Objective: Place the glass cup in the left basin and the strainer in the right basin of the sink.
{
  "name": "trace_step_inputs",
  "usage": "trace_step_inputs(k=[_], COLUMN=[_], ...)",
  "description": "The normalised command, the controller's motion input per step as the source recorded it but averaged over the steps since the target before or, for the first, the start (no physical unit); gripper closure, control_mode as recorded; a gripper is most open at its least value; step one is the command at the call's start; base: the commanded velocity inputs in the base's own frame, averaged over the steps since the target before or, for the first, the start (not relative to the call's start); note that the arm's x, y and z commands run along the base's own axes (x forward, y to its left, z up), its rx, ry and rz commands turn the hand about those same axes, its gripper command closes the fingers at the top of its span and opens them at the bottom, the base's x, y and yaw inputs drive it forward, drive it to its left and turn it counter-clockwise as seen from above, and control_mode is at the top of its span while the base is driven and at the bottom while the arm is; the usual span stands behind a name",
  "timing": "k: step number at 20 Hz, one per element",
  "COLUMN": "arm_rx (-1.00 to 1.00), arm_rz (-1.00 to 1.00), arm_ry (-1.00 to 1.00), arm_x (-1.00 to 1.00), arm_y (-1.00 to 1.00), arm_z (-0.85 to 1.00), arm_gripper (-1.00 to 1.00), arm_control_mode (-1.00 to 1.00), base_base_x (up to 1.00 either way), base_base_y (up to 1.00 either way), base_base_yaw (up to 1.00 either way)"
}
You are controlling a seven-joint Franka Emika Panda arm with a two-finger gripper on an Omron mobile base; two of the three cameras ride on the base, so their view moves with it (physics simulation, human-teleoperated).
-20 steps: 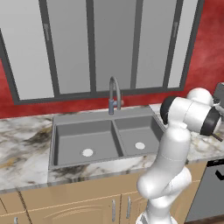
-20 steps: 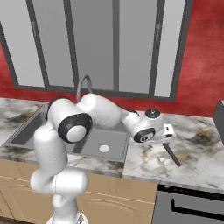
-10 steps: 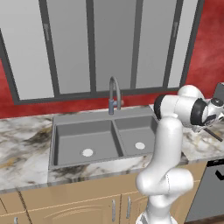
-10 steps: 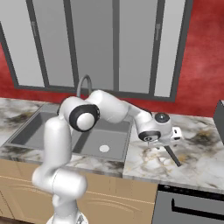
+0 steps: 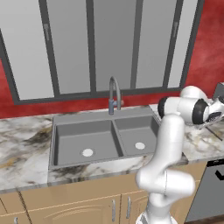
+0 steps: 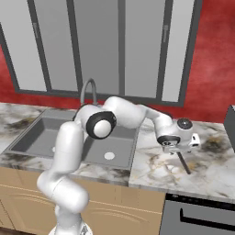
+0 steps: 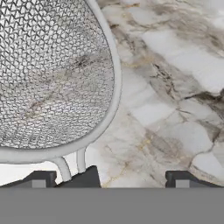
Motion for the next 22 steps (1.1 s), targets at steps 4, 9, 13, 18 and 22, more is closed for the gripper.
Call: trace_step_inputs(k=[4, 9, 13, 18, 22], arm_rx=[0.10, 0.01, 0.00, 0.00, -0.04], arm_rz=[0.04, 0.03, 0.08, 0.14, 0.12], arm_ry=[0.00, 0.00, 0.00, -0.01, -0.06], arm_x=[0.30, 0.00, 0.00, 0.00, -0.12], arm_y=[0.00, 0.02, 0.21, 0.61, 0.95], arm_z=[-0.12, 0.00, 0.00, 0.00, 0.00], arm_gripper=[1.00, 1.00, 1.00, 1.00, 1.00], arm_control_mode=[-1.00, -1.00, -1.00, -1.00, -1.00], base_base_x=[0.00, 0.00, 0.00, 0.00, 0.00], base_base_y=[0.00, 0.00, 0.00, 0.00, 0.00], base_base_yaw=[0.00, 0.00, 0.00, 0.00, 0.00])
